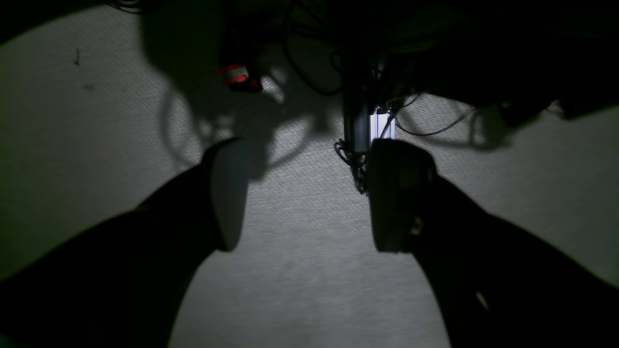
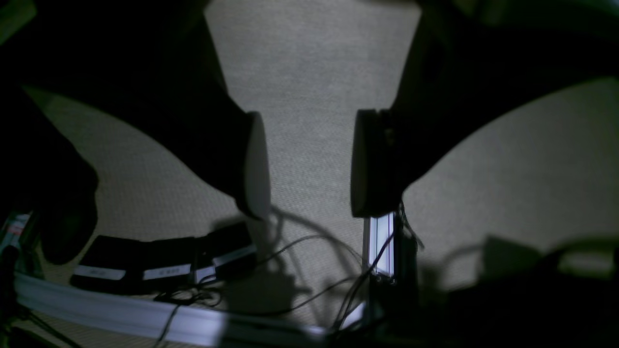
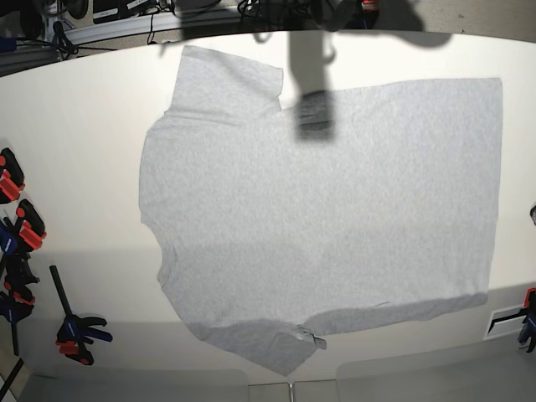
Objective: Fold the T-shirt properly
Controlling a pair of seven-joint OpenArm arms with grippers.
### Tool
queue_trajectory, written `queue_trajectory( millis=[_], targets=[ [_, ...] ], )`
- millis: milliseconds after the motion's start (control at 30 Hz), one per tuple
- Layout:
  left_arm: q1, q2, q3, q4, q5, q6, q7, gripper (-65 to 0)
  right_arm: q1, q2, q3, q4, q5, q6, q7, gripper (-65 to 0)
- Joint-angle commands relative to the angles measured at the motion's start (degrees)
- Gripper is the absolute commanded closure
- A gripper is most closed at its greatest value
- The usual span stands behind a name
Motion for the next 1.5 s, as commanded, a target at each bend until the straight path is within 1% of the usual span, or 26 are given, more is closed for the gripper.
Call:
queue_trajectory(
  millis=[0,167,267,333,367,467,567,667,733,767,867,933,1100,1167,1267,1333,1400,1467],
  targets=[
    [2.4,-0.5,-0.2,2.0,-1.3,0.5,-0.9,-36.1,-2.5,1.5,0.0,2.3,0.3,0.2,0.6,-26.1],
    [9.6,-2.6,-0.2,10.4,-8.0,0.5,-0.4,-36.1,-13.1,5.2,1.5,12.8,0.3,0.0,0.6,-26.1],
    [14.1,-4.0,-0.2,16.2,-10.8,0.5,0.6,-36.1,-19.7,6.3,4.5,19.5,0.3,0.1,-0.3,-26.1],
    [16.9,-4.5,-0.3,20.6,-11.6,0.7,1.7,-36.1,-24.1,6.4,7.6,24.2,0.3,0.1,-1.2,-26.1],
    [18.1,-4.6,-0.3,22.8,-11.6,1.6,2.5,-36.1,-26.2,6.4,9.4,26.6,0.3,0.1,-1.2,-26.1],
    [21.3,-4.6,-0.3,29.4,-11.6,6.2,5.3,-36.1,-31.4,6.4,14.2,33.5,0.3,0.3,-1.2,-26.1],
    [23.2,-4.6,-0.3,35.1,-11.5,9.9,8.0,-36.1,-34.8,6.4,18.2,39.7,0.3,0.3,-1.3,-26.1],
    [23.5,-4.6,-0.3,39.1,-10.4,12.4,11.8,-36.1,-36.1,6.4,21.4,44.9,0.3,0.5,-2.8,-26.1],
    [23.5,-5.3,-0.3,41.4,-9.8,13.1,13.5,-36.1,-36.4,6.4,23.0,48.0,0.3,0.5,-4.0,-26.1],
    [23.5,-5.4,-0.3,42.6,-9.8,13.3,14.1,-36.1,-36.4,6.4,23.6,49.6,0.3,0.6,-4.6,-26.1],
    [24.0,-6.4,-0.3,46.3,-9.8,15.9,14.8,-36.1,-36.4,6.4,25.1,53.8,0.3,0.7,-7.1,-26.1],
    [24.8,-6.3,-0.6,49.3,-9.3,17.9,15.0,-36.1,-36.4,6.4,25.8,56.4,0.3,0.7,-9.0,-26.1],
    [27.7,-6.3,-4.1,57.4,-8.1,17.8,15.7,-36.1,-36.4,6.4,26.3,62.2,0.1,0.7,-11.1,-26.1],
    [28.1,-6.3,-6.1,60.6,-8.0,17.8,17.4,-36.1,-36.4,6.4,26.3,64.2,0.1,0.7,-12.0,-26.1],
    [28.1,-6.4,-8.9,65.1,-8.1,17.6,21.5,-36.1,-36.4,8.2,26.3,66.5,0.1,0.9,-13.7,-26.1],
    [28.1,-6.4,-10.4,67.5,-8.1,17.6,23.1,-36.1,-36.4,9.6,26.3,67.6,0.1,0.9,-13.8,-26.1],
    [28.1,-7.0,-11.7,69.4,-8.1,17.6,23.5,-36.1,-36.4,10.6,26.3,68.7,0.1,0.9,-13.8,-26.1],
    [28.1,-8.4,-12.3,70.9,-8.0,17.6,23.3,-36.1,-36.2,11.1,26.3,69.7,0.1,0.9,-13.8,-26.1]
  ],
)
